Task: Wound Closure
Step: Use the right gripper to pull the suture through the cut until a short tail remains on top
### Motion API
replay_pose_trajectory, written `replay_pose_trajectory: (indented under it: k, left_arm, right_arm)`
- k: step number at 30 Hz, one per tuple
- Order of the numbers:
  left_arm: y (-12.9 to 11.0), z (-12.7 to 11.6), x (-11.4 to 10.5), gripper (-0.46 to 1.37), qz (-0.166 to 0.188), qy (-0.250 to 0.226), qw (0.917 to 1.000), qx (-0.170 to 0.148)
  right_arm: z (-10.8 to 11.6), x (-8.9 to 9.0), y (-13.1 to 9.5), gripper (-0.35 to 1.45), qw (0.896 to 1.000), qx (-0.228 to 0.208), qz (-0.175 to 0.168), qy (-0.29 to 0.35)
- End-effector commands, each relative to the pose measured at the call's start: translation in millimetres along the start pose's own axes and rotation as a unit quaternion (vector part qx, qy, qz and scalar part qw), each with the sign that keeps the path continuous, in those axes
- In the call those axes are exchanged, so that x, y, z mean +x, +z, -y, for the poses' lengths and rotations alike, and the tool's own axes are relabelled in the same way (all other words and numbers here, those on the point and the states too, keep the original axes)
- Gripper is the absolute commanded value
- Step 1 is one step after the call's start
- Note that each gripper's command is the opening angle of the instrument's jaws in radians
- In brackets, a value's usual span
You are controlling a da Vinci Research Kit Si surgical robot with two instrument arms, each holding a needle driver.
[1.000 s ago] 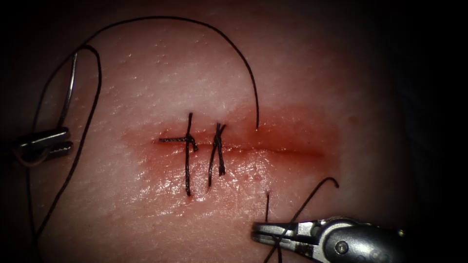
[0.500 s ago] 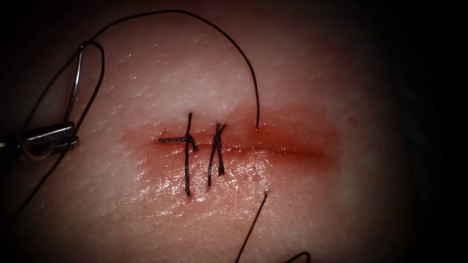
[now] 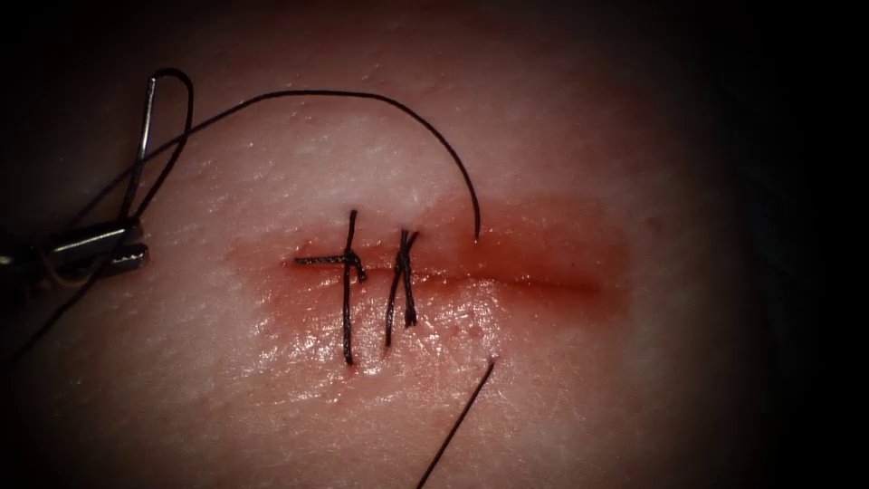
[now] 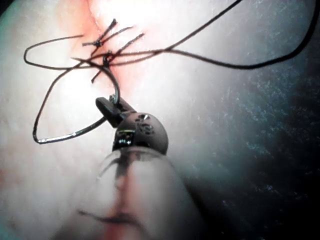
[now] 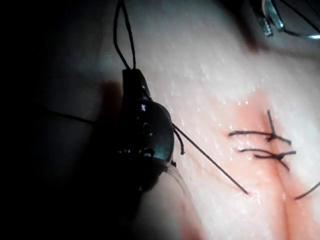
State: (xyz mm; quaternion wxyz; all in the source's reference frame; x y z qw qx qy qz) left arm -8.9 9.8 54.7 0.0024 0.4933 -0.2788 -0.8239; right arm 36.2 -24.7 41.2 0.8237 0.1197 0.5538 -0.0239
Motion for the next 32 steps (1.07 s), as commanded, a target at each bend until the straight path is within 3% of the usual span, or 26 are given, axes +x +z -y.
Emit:
replay_pose_trajectory:
  k: [1,11,17,32]
  left_arm:
    - [0.0,0.0,0.0,-0.35,0.0,0.0,1.0,-0.003]
    - [-0.1,-0.2,0.0,-0.35,0.0,0.001,1.0,-0.003]
    - [-0.1,-0.2,0.0,-0.35,0.0,0.001,1.0,-0.003]
    - [-0.1,-0.7,0.0,-0.35,-0.001,0.002,1.0,-0.002]
  right_arm:
    - [0.3,0.3,0.4,-0.35,1.0,0.004,-0.001,-0.003]
    - [2.7,2.3,2.6,-0.35,0.999,0.033,-0.006,-0.022]
    - [3.8,2.6,3.6,-0.35,0.999,0.043,-0.005,-0.019]
    - [3.6,2.7,3.8,-0.35,0.999,0.045,-0.006,-0.019]
